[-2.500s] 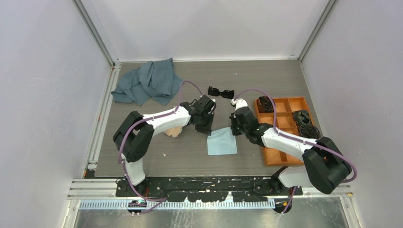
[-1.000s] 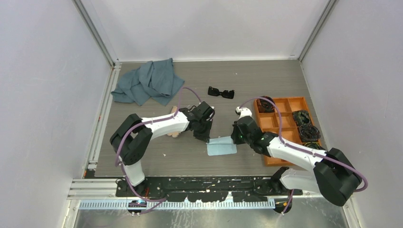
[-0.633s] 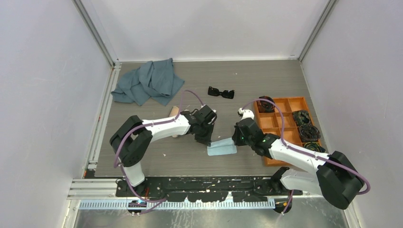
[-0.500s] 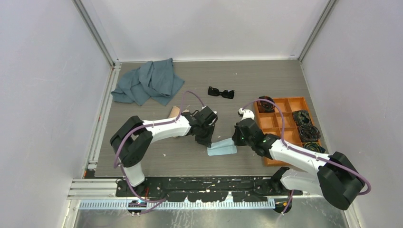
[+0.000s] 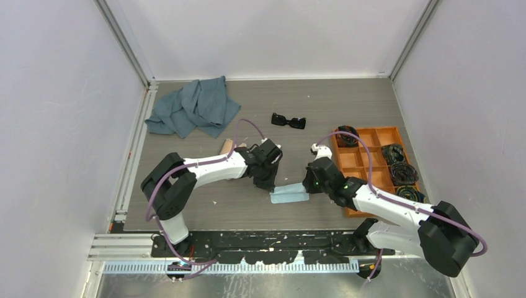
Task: Organize the sunglasses
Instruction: Fold the glasses cleaning cloth at the center of the board.
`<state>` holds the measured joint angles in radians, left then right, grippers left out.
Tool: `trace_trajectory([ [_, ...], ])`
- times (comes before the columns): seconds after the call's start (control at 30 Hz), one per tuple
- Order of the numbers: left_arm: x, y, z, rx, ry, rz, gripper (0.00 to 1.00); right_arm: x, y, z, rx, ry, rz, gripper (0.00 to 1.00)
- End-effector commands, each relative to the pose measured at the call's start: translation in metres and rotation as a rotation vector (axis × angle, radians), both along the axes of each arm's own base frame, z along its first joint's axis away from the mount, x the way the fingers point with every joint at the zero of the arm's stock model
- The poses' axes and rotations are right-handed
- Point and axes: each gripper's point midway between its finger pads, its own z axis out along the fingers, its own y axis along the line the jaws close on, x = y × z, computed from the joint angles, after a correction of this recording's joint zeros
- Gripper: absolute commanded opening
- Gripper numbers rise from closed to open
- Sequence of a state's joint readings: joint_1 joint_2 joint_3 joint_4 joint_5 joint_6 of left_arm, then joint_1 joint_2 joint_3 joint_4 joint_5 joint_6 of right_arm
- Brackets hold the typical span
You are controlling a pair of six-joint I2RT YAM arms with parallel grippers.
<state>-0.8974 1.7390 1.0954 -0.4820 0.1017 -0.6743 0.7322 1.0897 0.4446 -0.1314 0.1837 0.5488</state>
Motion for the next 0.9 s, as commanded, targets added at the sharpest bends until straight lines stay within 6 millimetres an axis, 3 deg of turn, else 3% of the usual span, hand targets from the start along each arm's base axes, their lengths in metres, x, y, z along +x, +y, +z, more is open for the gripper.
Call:
trace_trajectory([
  [0.0,0.0008,-0.0074,0.0115,-0.048,-0.024,0.002,0.00,0.0053,0.0007,0.0077,0.017,-0.033,-0.027,0.01],
  [0.87,-0.0059,-0.0098,0.0059,-0.040,-0.011,-0.012,0.00,-0.0018,-0.0006,0.0067,0.025,-0.017,-0.034,0.01],
])
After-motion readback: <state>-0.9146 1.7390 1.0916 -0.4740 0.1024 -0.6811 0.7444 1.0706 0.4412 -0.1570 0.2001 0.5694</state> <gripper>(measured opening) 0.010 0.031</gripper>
